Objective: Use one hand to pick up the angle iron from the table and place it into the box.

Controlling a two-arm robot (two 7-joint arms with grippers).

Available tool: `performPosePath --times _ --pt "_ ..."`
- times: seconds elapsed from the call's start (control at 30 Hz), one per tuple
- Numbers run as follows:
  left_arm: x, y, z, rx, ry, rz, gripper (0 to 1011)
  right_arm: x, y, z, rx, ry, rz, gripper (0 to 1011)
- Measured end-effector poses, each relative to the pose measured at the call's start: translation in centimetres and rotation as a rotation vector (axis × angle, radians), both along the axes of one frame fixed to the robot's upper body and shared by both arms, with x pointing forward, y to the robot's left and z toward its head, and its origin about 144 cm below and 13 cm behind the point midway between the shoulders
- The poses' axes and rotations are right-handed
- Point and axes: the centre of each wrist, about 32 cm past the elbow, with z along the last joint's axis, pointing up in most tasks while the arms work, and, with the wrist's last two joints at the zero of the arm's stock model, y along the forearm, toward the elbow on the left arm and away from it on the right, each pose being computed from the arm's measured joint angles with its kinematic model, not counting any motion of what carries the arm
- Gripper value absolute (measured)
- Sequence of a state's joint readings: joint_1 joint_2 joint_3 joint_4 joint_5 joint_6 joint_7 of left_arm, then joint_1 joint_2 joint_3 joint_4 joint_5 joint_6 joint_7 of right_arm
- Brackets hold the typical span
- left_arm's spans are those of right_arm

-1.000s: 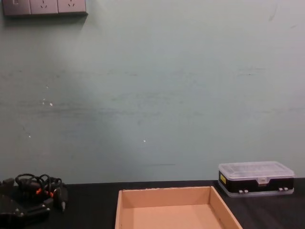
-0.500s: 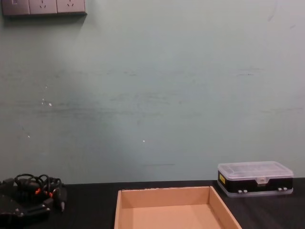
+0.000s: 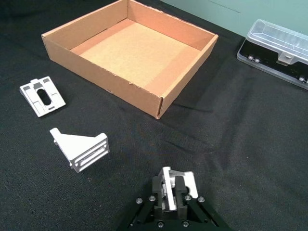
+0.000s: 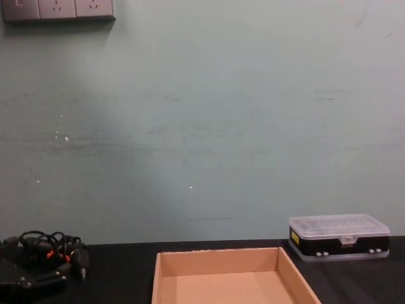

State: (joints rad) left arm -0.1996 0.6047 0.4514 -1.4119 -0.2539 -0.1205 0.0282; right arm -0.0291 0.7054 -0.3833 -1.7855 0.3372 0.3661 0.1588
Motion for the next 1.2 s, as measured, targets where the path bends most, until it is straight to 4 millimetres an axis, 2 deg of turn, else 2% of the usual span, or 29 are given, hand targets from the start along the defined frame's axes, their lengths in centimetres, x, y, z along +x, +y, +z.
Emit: performPosePath --times 0.17,0.73,1.2 --pt "0.0 0.0 0.0 0.000 0.000 0.000 1012 0.0 0.0 0.0 0.000 0.000 0.000 83" --pt "0.0 0.0 0.0 0.000 0.000 0.000 1011 0.8 0.3 1.1 0.022 -0.063 0.024 81" --pt "0.0 0.0 0.0 0.000 0.000 0.000 1011 5.1 1.9 3.1 0.035 -0.113 0.082 80"
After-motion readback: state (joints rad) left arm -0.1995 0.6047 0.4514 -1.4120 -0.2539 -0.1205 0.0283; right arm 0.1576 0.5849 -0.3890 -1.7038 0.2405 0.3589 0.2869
